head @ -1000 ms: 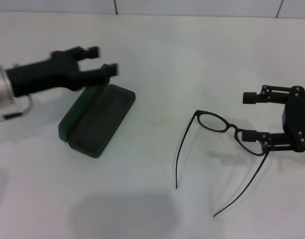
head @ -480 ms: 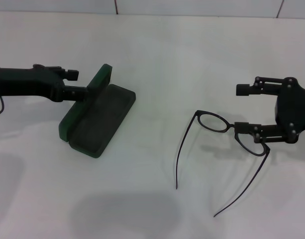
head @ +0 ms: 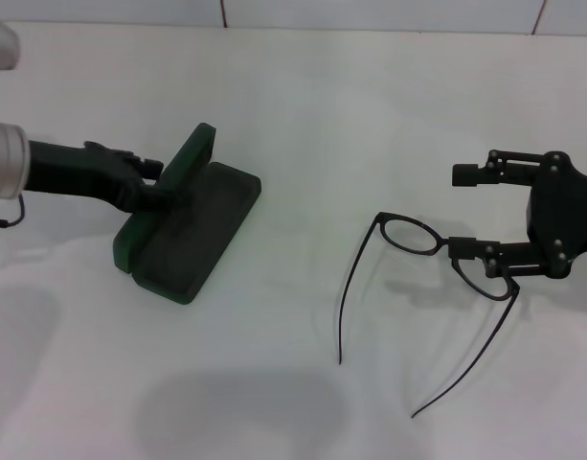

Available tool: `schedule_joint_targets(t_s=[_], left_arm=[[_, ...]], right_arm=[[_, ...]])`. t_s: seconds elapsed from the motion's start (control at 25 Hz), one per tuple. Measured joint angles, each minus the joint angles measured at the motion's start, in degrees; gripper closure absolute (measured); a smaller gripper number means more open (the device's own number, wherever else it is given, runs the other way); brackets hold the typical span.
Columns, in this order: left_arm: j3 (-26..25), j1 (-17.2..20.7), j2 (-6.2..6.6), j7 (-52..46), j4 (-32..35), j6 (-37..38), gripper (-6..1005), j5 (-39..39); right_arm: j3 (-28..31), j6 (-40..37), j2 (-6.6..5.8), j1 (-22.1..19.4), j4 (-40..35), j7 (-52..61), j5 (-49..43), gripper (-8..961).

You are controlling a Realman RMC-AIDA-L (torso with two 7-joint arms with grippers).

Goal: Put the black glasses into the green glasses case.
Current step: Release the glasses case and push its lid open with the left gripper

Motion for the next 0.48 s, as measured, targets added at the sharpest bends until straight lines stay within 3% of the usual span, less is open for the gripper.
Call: schedule_joint_targets(t_s=[0.28, 0.48], left_arm=[[0.00, -0.66, 0.47, -2.51, 1.25, -0.06, 275, 0.76], [0.00, -0.78, 0.45, -3.28, 0.94, -0.30, 468, 0.85]], right_arm=[[0.00, 0.04, -0.16, -0.58, 0.00, -1.22, -0.19, 197], [-0.02, -0.46, -0.14, -0.76, 0.01, -2.35, -0.77, 198]])
